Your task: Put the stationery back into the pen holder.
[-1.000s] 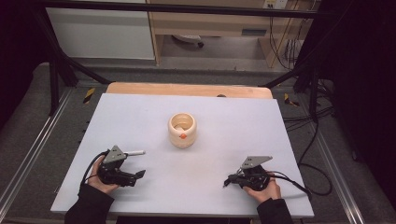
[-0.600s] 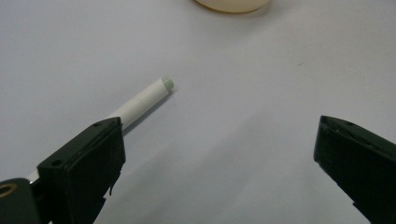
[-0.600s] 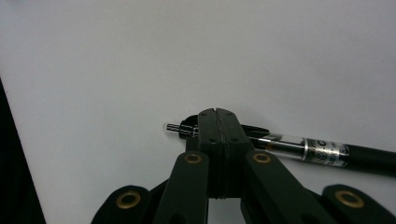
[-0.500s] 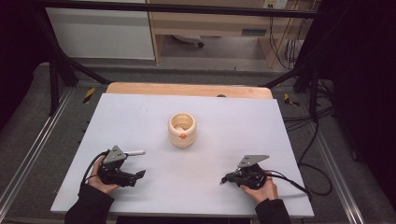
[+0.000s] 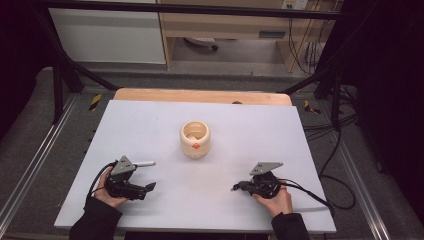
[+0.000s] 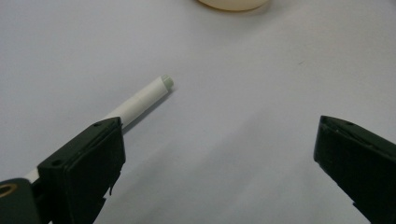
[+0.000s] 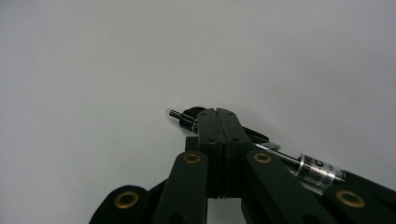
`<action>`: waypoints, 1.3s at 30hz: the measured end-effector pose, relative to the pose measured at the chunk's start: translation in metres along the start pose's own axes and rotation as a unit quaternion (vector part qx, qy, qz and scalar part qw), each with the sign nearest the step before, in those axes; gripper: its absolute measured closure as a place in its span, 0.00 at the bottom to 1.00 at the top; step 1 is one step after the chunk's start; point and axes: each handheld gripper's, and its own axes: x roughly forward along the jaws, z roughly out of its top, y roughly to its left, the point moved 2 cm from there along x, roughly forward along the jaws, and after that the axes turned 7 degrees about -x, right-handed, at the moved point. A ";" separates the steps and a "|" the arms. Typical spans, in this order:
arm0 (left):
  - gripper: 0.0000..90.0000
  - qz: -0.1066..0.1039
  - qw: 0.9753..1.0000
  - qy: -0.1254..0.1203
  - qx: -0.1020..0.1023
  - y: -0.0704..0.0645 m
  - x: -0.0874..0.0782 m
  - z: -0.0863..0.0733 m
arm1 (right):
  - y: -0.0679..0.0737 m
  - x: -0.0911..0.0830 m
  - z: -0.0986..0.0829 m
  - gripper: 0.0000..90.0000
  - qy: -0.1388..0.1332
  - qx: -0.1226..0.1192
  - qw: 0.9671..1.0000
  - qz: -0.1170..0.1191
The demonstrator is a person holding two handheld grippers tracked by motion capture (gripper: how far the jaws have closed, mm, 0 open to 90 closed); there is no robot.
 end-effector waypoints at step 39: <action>0.03 -0.003 1.000 0.000 -0.001 0.000 0.000 0.000 | -0.044 -0.001 0.021 0.99 -0.024 0.027 0.997 -0.062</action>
